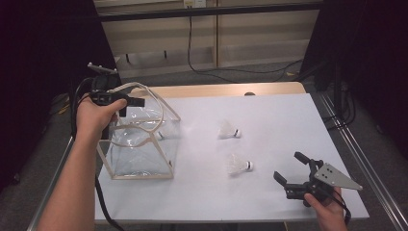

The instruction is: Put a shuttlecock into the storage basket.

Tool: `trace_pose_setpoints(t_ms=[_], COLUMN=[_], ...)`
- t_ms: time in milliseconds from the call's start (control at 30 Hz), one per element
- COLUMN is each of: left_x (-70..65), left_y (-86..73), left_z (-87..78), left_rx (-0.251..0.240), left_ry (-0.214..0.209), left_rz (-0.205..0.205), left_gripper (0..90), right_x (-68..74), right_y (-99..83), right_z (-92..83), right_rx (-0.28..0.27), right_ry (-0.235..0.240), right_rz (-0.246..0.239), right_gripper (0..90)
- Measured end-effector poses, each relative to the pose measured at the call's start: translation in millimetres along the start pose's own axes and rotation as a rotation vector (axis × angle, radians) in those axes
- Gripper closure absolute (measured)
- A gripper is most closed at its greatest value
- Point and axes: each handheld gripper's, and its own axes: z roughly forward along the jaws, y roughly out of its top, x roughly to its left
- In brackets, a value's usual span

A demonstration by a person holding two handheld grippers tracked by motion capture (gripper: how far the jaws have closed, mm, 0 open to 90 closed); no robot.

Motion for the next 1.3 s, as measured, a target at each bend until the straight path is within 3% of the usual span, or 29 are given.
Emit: trace_pose_setpoints(t_ms=[700, 1033, 1300], left_x=[-38.3, -59.7, -74.2], left_y=[-0.6, -1.7, -3.5], left_z=[-3.7, 0.2, 5.9], left_rx=[-0.016, 0.012, 0.022], left_ry=[-0.130, -0.184, -0.215], left_rz=[0.099, 0.167, 0.199], left_gripper=[42.7, 33.7, 23.9], right_x=[-0.1, -0.3, -0.2], right_y=[0.2, 0.2, 0.2], right_z=[-0.3, -0.2, -0.5], right_rx=[-0.004, -0.003, -0.004], right_ry=[0.000, 0.001, 0.003], right_rz=[-0.002, -0.001, 0.000], right_gripper=[0.3, 0.3, 0.2])
